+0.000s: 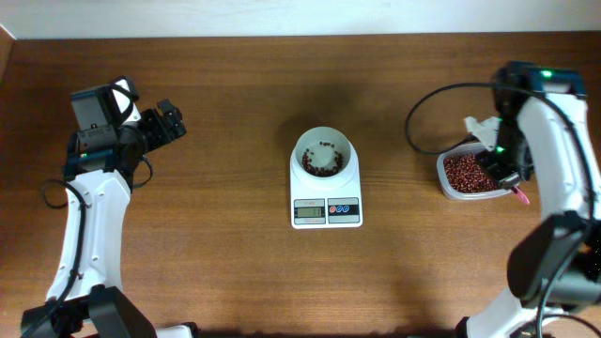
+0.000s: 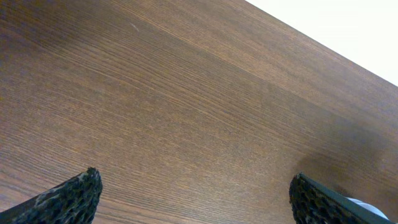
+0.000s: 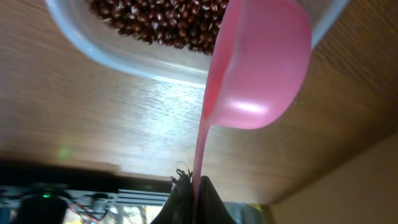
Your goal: Scoop item into bowl and weigh 50g on scale
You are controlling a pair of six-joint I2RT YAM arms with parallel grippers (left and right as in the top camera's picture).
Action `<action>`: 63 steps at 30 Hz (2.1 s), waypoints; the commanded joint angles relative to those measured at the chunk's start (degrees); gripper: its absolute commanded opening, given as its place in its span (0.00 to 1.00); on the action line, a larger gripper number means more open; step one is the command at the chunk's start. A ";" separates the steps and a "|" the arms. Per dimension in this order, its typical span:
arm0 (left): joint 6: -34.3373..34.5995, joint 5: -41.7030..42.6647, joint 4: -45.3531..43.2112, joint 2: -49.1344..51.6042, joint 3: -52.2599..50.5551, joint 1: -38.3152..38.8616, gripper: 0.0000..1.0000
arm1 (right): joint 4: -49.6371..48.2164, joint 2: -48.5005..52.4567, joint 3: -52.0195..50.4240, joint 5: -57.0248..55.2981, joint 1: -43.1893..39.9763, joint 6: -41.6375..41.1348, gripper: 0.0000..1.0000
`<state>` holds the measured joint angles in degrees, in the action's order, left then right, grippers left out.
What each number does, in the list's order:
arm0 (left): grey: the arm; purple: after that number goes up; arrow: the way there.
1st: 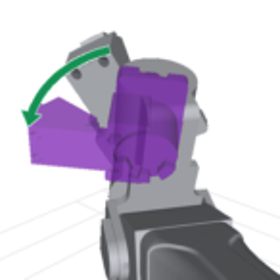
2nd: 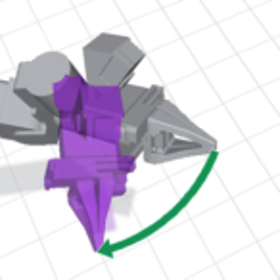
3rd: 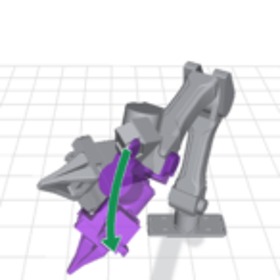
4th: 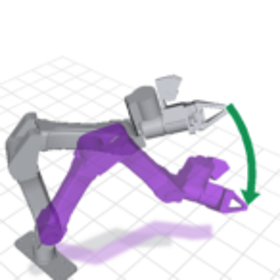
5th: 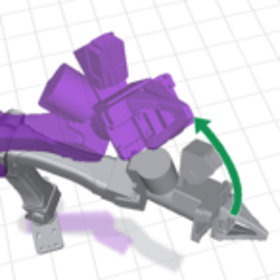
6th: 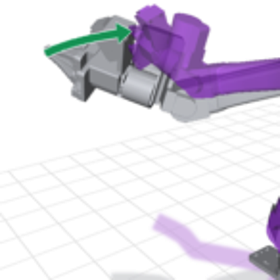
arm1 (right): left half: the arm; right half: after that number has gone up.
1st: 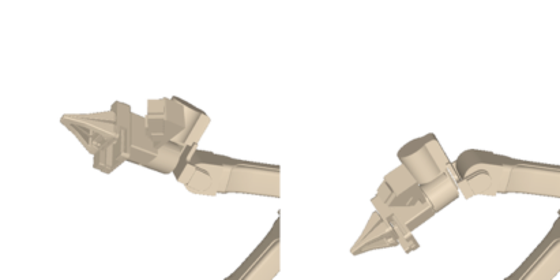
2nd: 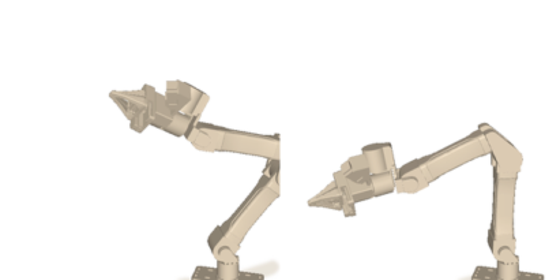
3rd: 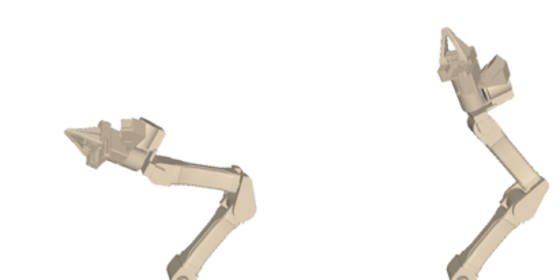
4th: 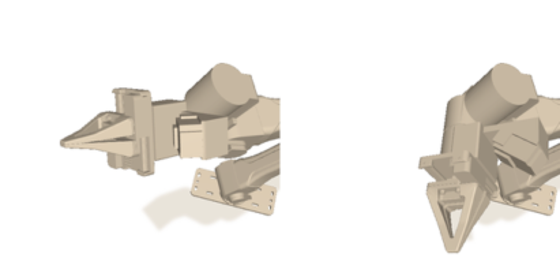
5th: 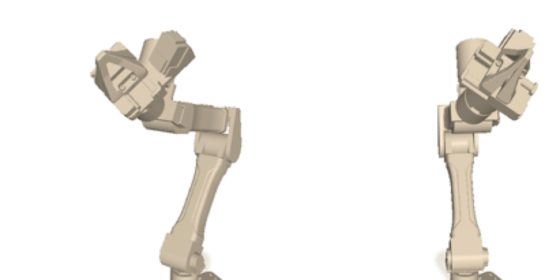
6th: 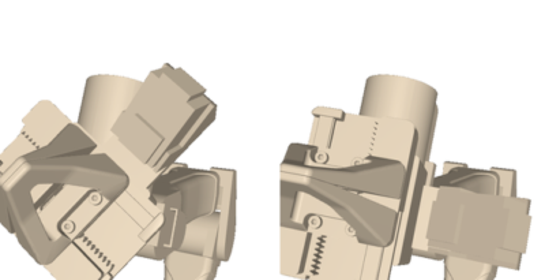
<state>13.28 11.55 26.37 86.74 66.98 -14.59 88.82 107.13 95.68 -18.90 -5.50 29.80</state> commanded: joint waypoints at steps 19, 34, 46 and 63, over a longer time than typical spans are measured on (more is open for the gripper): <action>0.55 -0.44 -0.09 0.15 0.79 -0.20 0.99 | -14.62 8.44 -4.92 0.76 -2.45 3.02 0.04; 0.57 -0.44 -0.09 0.15 0.79 -0.20 0.99 | -14.86 8.48 -8.04 11.47 -2.40 9.03 0.04; 0.57 -0.44 -0.09 0.15 0.79 -0.20 0.99 | -11.65 8.48 -7.93 18.21 -2.82 10.95 0.04; 0.57 -0.44 -0.11 0.15 0.79 -0.20 0.99 | -3.98 8.46 -2.12 29.40 -11.93 11.15 0.04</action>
<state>13.28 11.55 26.37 86.74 66.98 -14.59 83.92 115.26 92.14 6.83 -15.57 39.68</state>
